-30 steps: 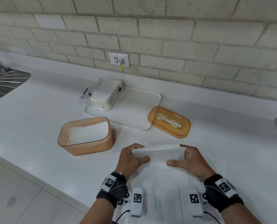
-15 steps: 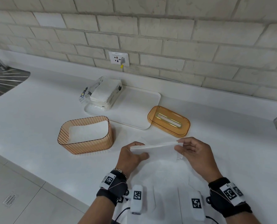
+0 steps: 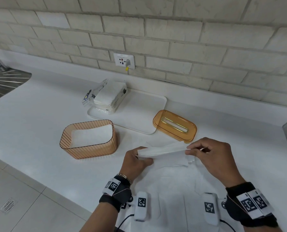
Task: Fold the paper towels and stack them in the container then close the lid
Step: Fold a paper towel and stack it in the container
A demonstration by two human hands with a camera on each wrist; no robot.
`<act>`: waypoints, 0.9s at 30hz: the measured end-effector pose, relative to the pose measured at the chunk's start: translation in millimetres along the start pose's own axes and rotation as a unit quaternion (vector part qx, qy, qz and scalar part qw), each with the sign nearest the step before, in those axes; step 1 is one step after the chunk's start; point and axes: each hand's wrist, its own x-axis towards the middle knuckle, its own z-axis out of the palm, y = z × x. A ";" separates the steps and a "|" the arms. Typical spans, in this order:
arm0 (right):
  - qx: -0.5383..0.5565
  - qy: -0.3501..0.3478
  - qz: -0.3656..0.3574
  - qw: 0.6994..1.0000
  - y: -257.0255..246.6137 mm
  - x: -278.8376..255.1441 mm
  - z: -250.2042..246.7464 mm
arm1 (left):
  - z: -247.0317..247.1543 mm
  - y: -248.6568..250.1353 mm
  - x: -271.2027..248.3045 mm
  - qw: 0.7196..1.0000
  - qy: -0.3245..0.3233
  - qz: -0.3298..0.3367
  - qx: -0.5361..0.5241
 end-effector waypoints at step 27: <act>-0.163 -0.158 -0.060 0.972 -9.9 -17.4 21.0 | 6.4 5.1 -0.3 1.000 0.008 0.012 -0.001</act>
